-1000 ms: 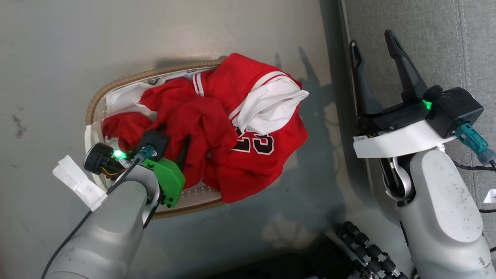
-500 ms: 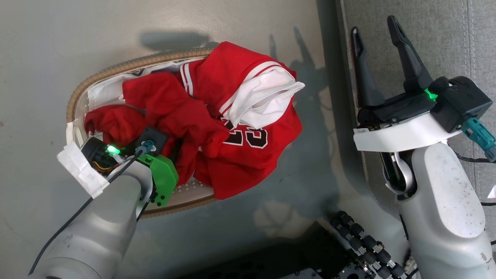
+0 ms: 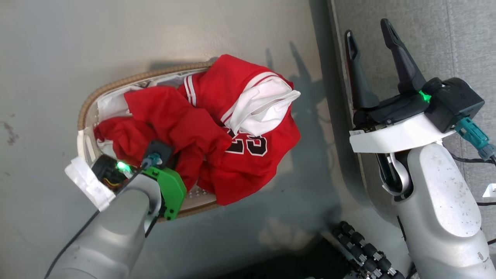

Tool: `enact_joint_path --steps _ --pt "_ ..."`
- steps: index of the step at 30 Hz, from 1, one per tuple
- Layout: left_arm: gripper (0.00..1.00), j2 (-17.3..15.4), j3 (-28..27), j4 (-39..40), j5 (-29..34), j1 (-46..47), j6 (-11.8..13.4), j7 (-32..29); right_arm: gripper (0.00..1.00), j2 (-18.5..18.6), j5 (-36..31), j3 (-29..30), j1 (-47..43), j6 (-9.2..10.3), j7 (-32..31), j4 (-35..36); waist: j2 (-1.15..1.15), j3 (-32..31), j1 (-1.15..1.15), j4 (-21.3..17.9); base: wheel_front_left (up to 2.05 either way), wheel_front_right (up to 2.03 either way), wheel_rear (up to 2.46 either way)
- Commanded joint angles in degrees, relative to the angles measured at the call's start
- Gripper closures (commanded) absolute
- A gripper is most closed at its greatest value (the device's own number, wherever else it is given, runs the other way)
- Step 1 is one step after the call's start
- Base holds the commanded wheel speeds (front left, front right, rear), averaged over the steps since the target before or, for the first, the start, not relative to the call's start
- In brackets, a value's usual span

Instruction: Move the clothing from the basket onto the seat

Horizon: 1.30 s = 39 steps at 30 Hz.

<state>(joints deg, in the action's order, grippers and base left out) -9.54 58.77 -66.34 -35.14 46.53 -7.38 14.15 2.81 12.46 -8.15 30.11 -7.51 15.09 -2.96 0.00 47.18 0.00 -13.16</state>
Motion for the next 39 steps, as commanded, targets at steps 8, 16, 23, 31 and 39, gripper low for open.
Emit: enact_joint_path --steps 8,16,23,31,39 --pt "1.00 0.0 -3.2 6.0 -2.4 -5.1 -0.2 1.0 0.00 0.2 -1.7 1.1 -3.7 0.04 0.1 -2.7 0.00 -10.6 0.00 3.3 0.00 0.00 0.00" --pt "1.00 0.0 -12.3 15.6 3.0 -13.0 0.5 1.0 0.00 0.2 -3.1 2.2 -8.4 0.04 0.1 -4.8 0.00 -20.1 0.00 6.2 0.00 0.00 0.00" --pt "1.00 1.2 -19.3 21.4 7.4 -18.3 0.3 1.0 0.00 0.2 -3.4 3.0 -11.8 0.04 0.1 -6.2 0.00 -25.9 0.00 8.3 0.00 0.00 0.00" --pt "1.00 2.9 -26.2 28.5 11.5 -22.7 0.0 1.0 0.00 0.2 -3.6 3.4 -15.9 0.04 0.1 -7.4 0.00 -32.2 0.00 10.2 0.00 0.00 0.00" --pt "1.00 4.2 -29.9 36.2 13.3 -25.2 -0.2 1.0 0.00 0.2 -3.3 3.2 -19.5 0.04 0.1 -8.5 0.00 -37.7 0.00 11.2 0.00 0.00 0.00"
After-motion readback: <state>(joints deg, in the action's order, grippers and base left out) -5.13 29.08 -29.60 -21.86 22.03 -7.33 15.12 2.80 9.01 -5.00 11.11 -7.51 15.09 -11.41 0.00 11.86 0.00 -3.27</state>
